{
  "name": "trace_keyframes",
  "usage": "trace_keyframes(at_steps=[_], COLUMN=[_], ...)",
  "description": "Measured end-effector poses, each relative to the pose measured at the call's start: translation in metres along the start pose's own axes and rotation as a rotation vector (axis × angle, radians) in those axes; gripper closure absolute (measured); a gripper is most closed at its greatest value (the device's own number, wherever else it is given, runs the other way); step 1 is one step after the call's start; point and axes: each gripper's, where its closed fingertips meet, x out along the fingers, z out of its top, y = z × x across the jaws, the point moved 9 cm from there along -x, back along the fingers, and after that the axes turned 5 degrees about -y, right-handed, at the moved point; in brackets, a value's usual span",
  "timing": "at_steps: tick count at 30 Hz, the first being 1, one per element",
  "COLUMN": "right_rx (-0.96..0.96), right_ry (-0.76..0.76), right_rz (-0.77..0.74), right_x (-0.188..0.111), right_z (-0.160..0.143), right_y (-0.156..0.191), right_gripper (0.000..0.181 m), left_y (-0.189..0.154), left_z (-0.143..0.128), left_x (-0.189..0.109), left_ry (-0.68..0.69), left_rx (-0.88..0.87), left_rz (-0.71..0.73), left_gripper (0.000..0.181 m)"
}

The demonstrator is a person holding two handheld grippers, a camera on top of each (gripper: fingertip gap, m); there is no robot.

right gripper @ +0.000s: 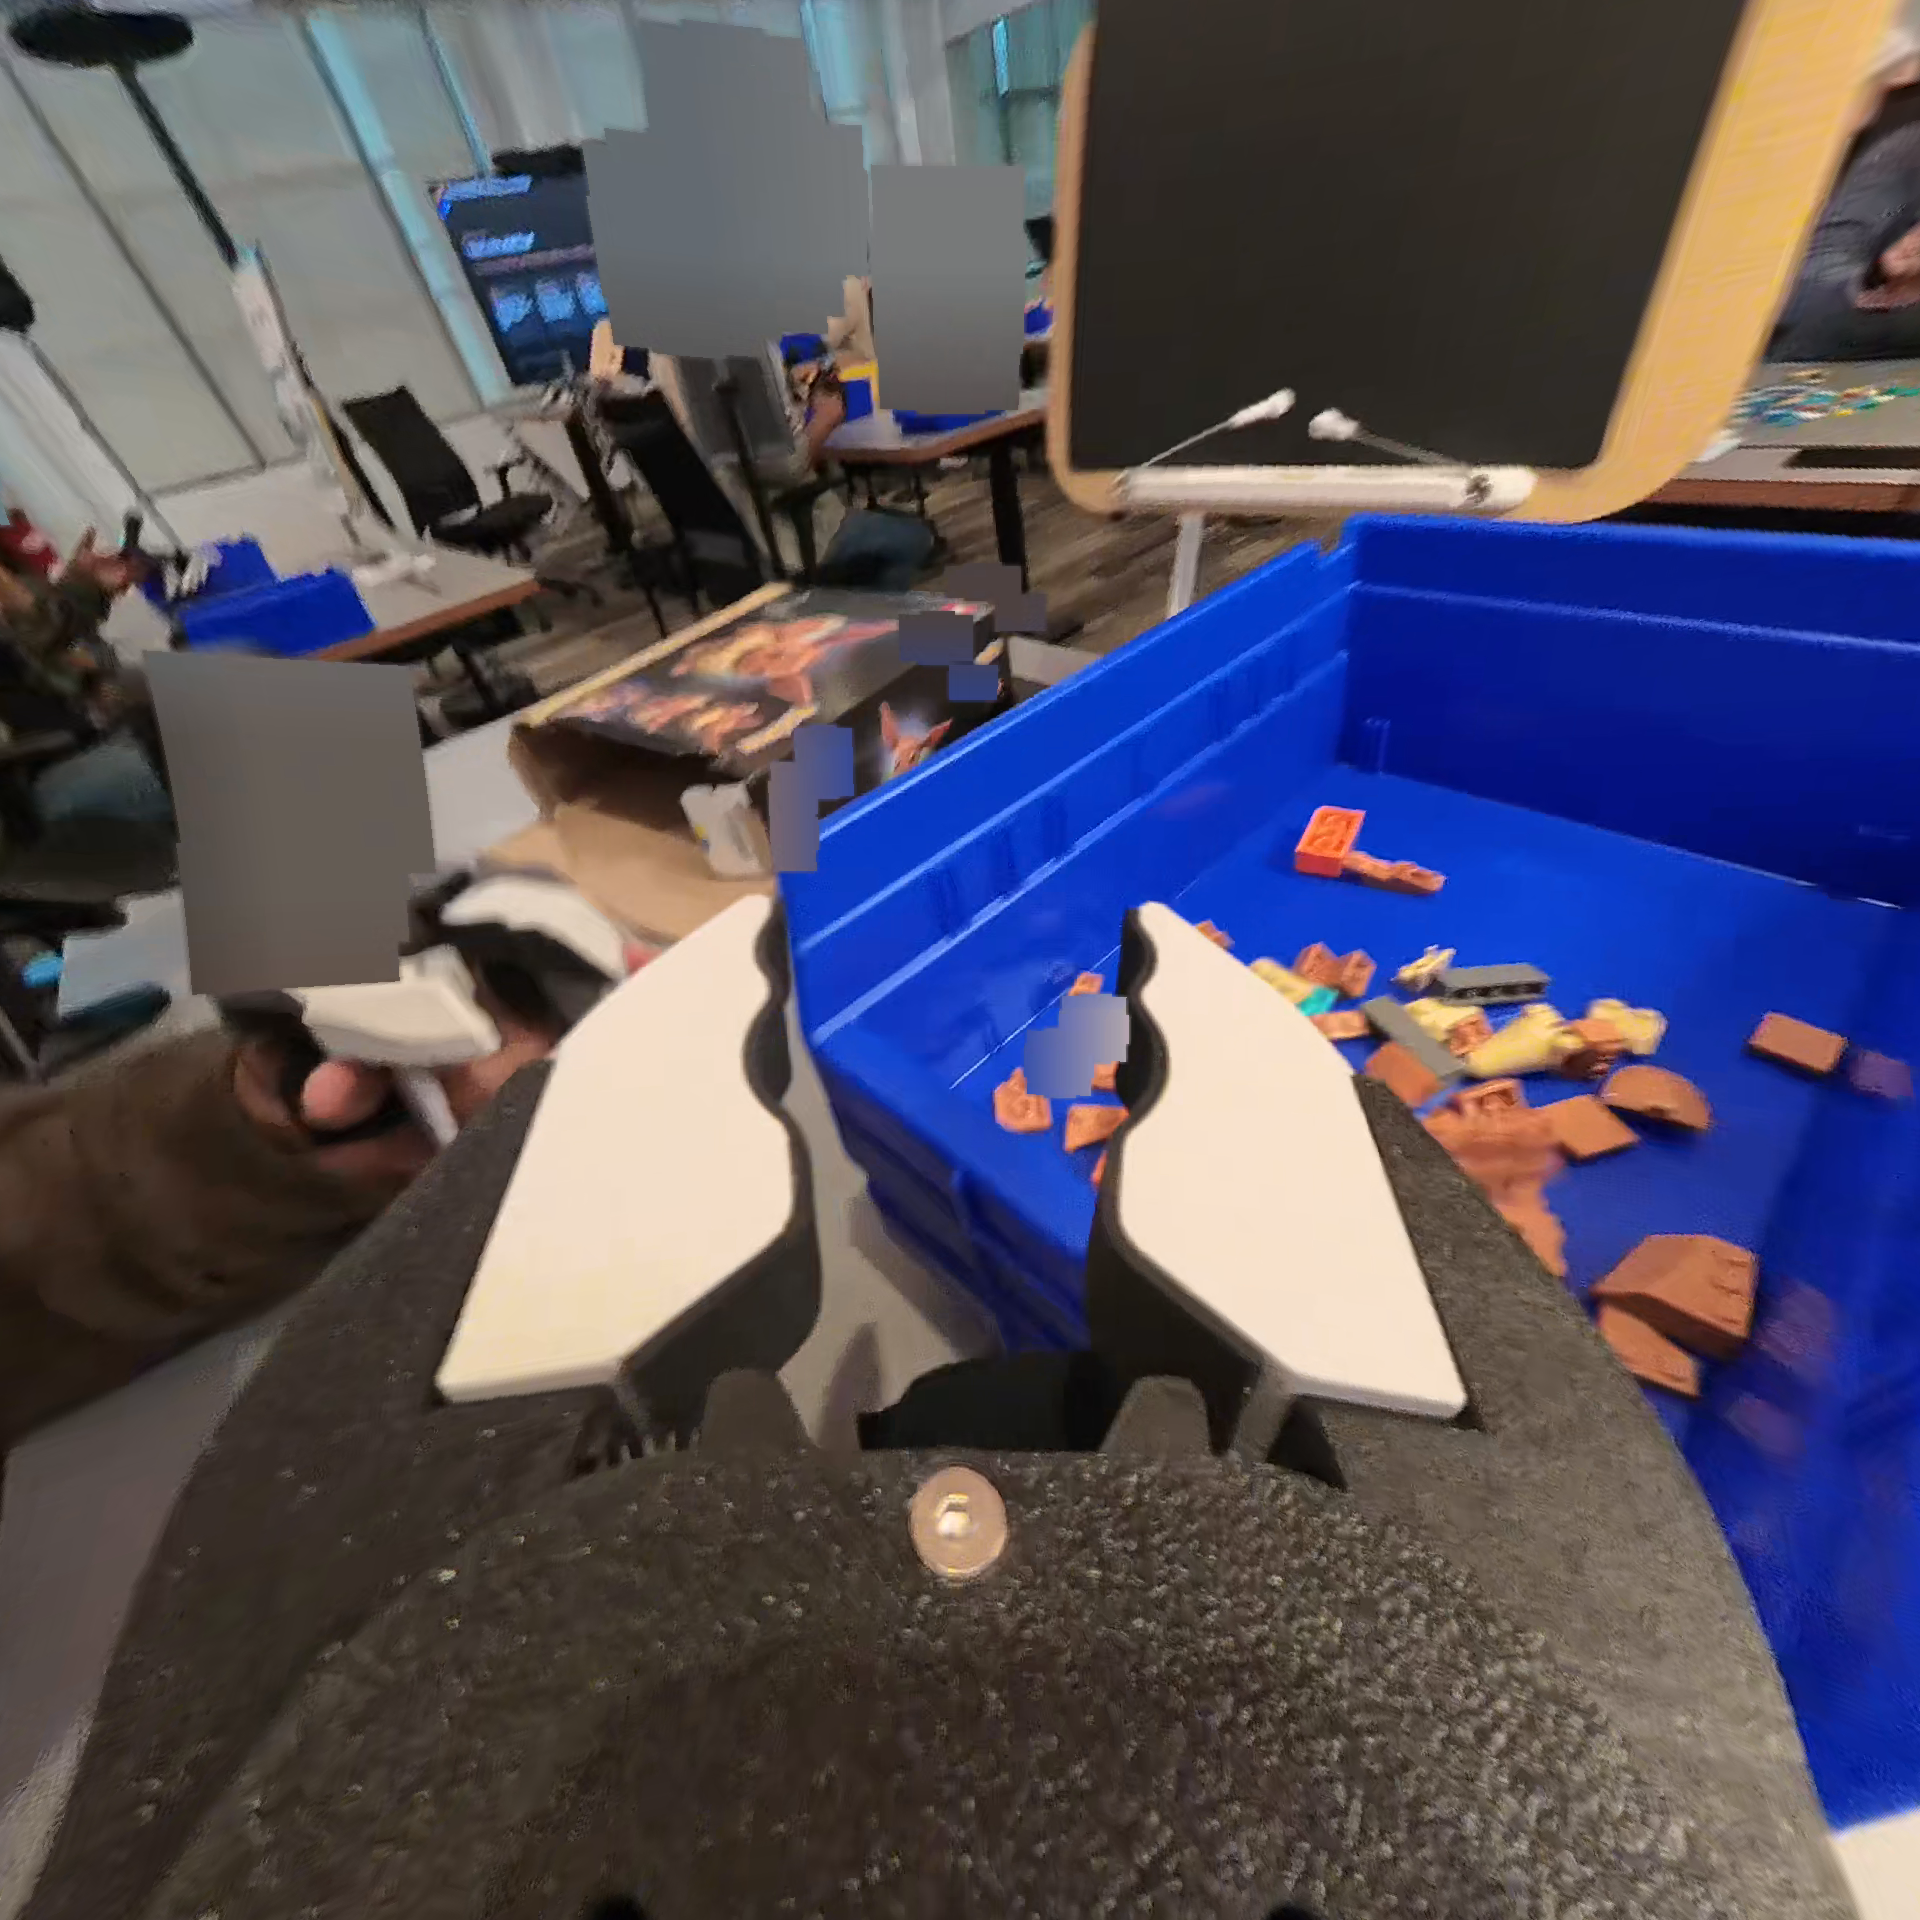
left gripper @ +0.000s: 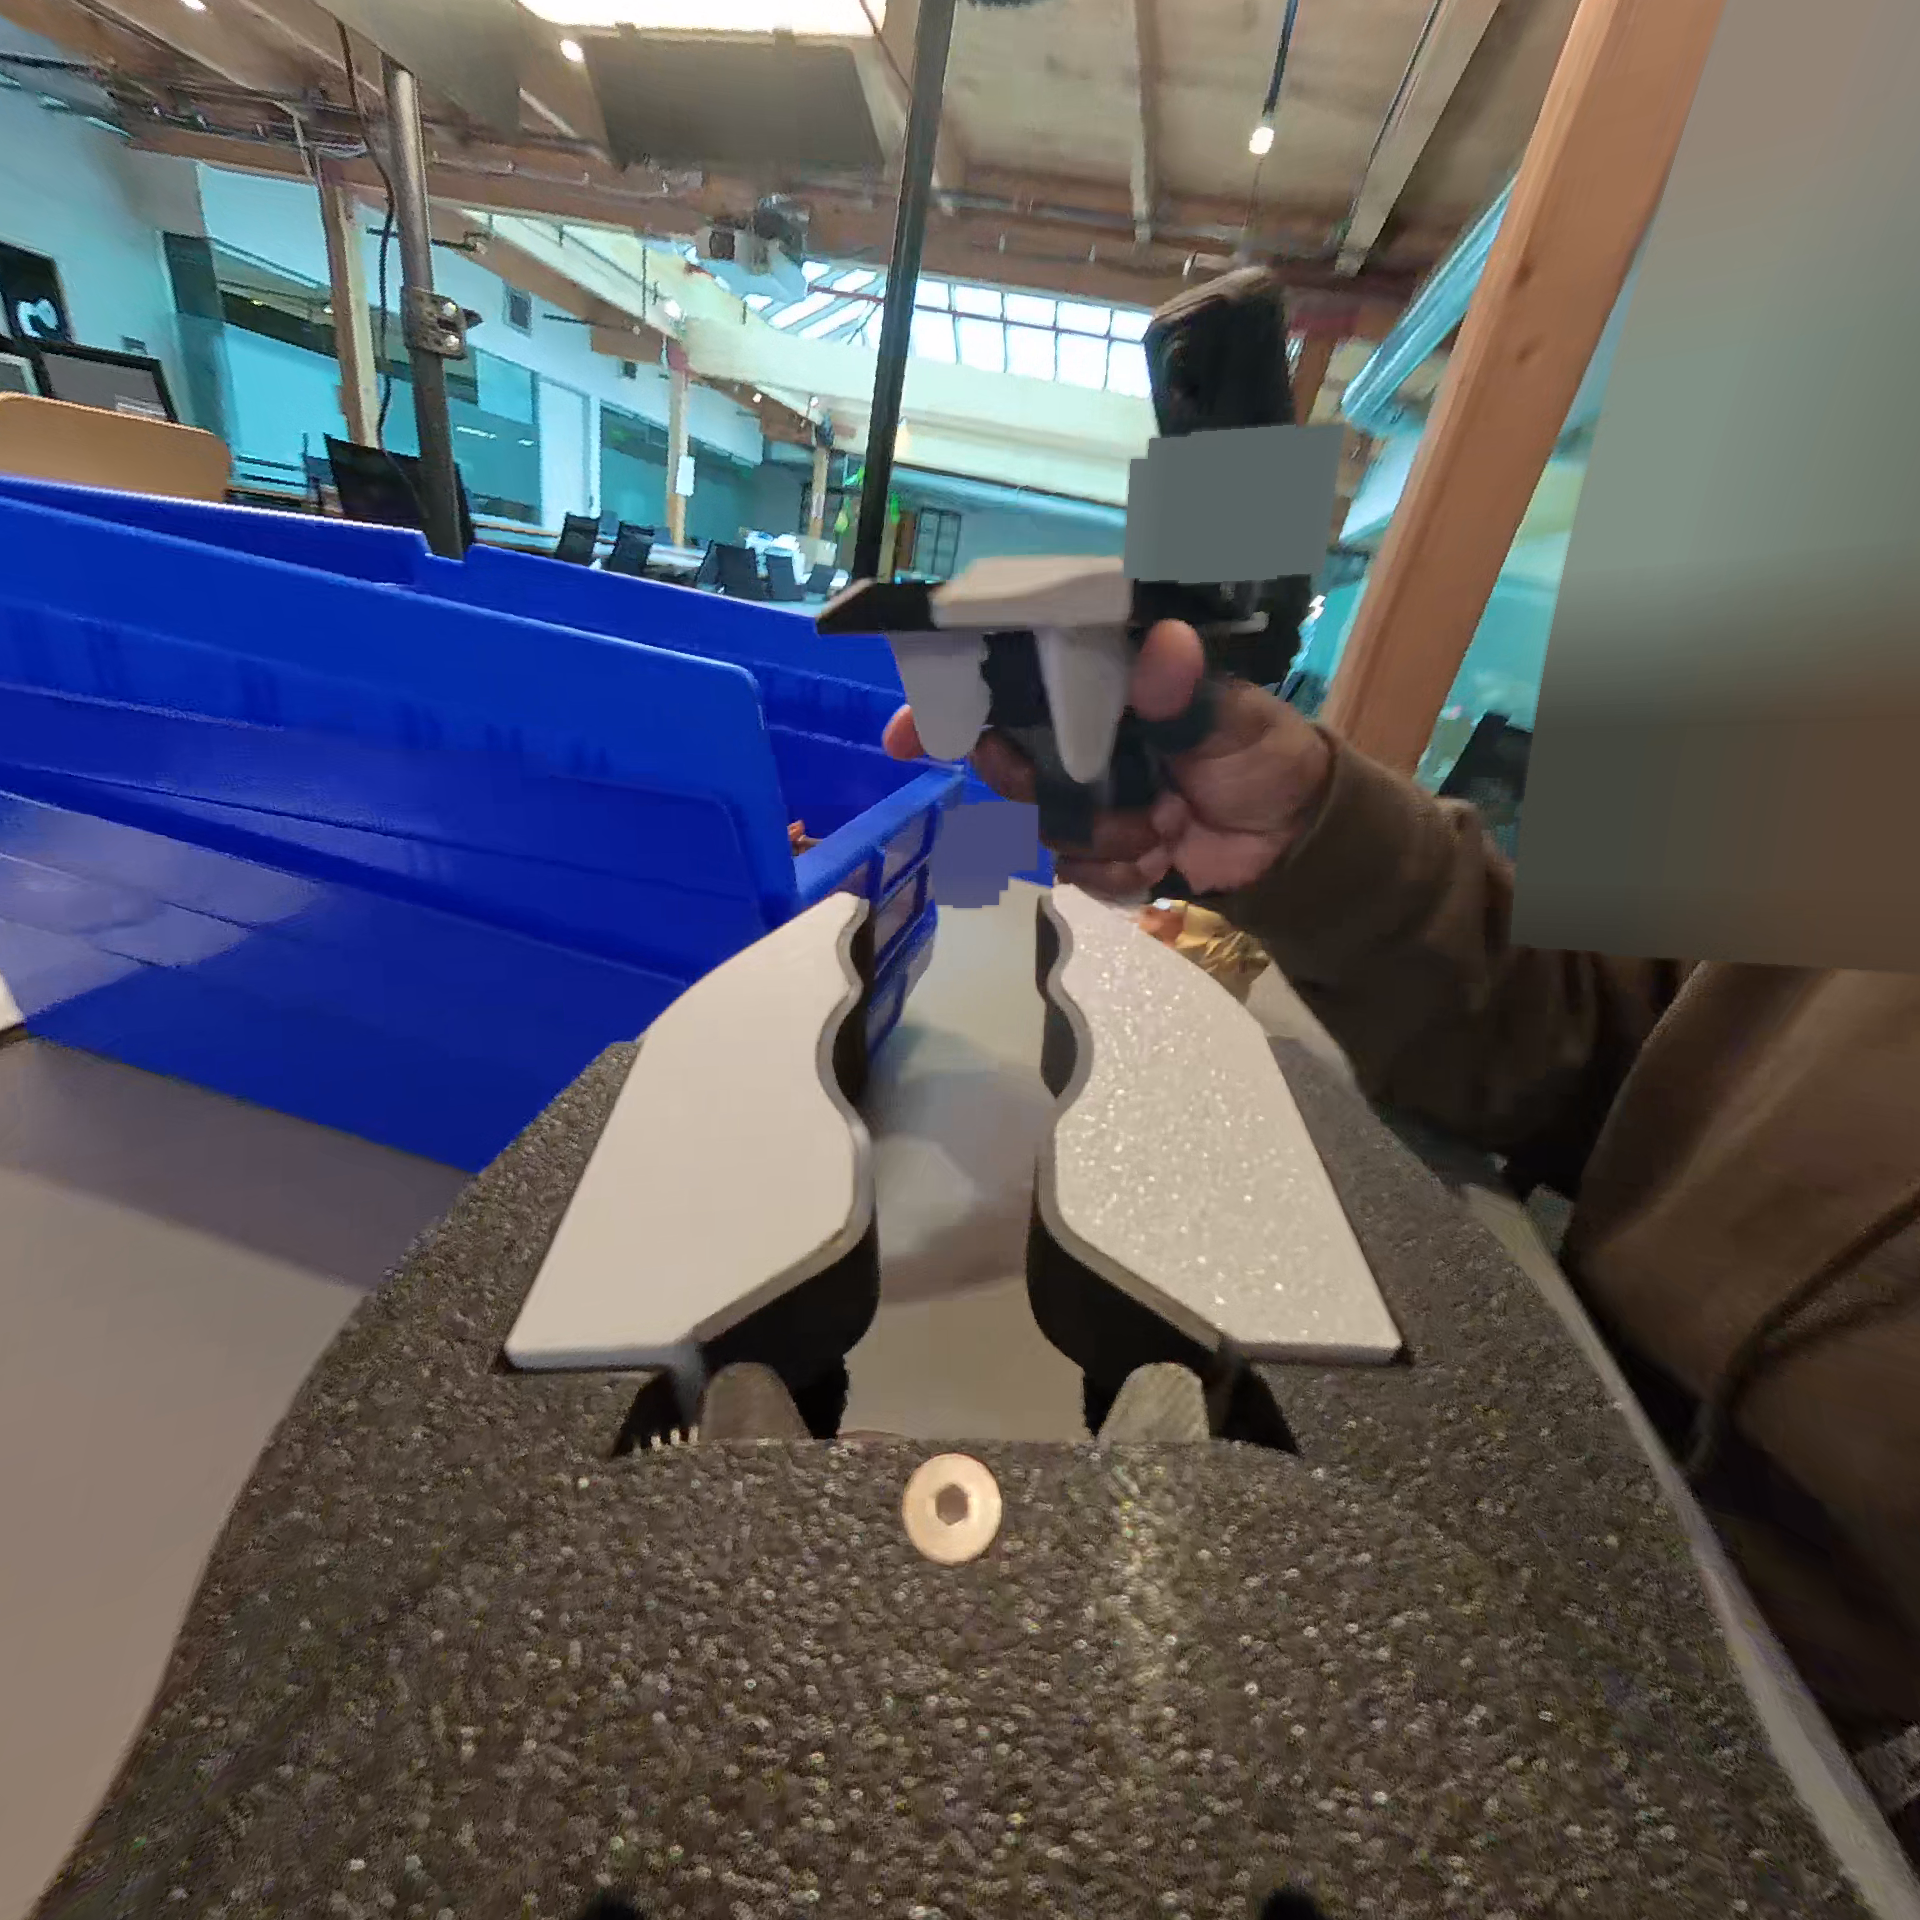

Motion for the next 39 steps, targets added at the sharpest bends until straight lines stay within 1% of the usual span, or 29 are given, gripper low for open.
trace_keyframes(at_steps=[3,5,6,7,9,11,13,14,16,20,23,25,28,29,31,33,37,39], right_rx=[-0.12,-0.181,-0.203,-0.226,-0.294,-0.359,-0.362,-0.346,-0.34,-0.42,-0.427,-0.446,-0.5,-0.495,-0.415,-0.286,0.019,0.158], right_ry=[0.109,0.159,0.177,0.189,0.231,0.311,0.371,0.39,0.419,0.482,0.518,0.549,0.599,0.595,0.54,0.451,0.213,0.06], right_rz=[0.083,0.137,0.167,0.201,0.272,0.369,0.495,0.561,0.654,0.702,0.735,0.75,0.736,0.732,0.737,0.715,0.643,0.595], right_x=[0.001,0.001,0.001,0.002,0.002,0.003,0.002,0.001,0.001,0.006,0.011,0.014,0.018,0.018,0.018,0.016,0.01,0.007], right_z=[-0.023,-0.038,-0.044,-0.05,-0.063,-0.078,-0.092,-0.099,-0.109,-0.124,-0.131,-0.137,-0.144,-0.144,-0.139,-0.128,-0.105,-0.095], right_y=[0.024,0.04,0.047,0.055,0.069,0.078,0.085,0.087,0.091,0.095,0.097,0.099,0.098,0.098,0.094,0.086,0.061,0.051], right_gripper=[0.1,0.094,0.094,0.096,0.105,0.114,0.121,0.124,0.124,0.123,0.126,0.133,0.158,0.16,0.163,0.164,0.164,0.164], left_y=[0.003,0.005,0.005,0.005,0.001,-0.007,-0.015,-0.018,-0.022,-0.018,-0.012,-0.011,-0.01,-0.01,-0.008,-0.004,0.008,0.01], left_z=[0.007,0.009,0.009,0.009,0.004,-0.007,-0.021,-0.027,-0.033,-0.033,-0.032,-0.032,-0.033,-0.032,-0.03,-0.025,-0.011,-0.005], left_x=[-0.005,-0.008,-0.01,-0.012,-0.014,-0.015,-0.016,-0.016,-0.015,-0.015,-0.015,-0.014,-0.012,-0.012,-0.011,-0.01,-0.012,-0.015], left_ry=[0.068,0.118,0.149,0.186,0.284,0.447,0.606,0.653,0.699,0.674,0.647,0.629,0.61,0.6,0.567,0.494,0.267,0.143], left_rx=[0.069,0.094,0.103,0.114,0.139,0.155,0.21,0.242,0.251,0.238,0.238,0.232,0.239,0.24,0.239,0.231,0.116,0.008], left_rz=[0.027,0.023,0.013,-0.009,-0.079,-0.182,-0.246,-0.261,-0.293,-0.275,-0.236,-0.227,-0.216,-0.212,-0.19,-0.142,-0.053,-0.079], left_gripper=[0.15,0.147,0.147,0.147,0.147,0.146,0.143,0.142,0.142,0.142,0.142,0.142,0.142,0.142,0.142,0.142,0.142,0.141])
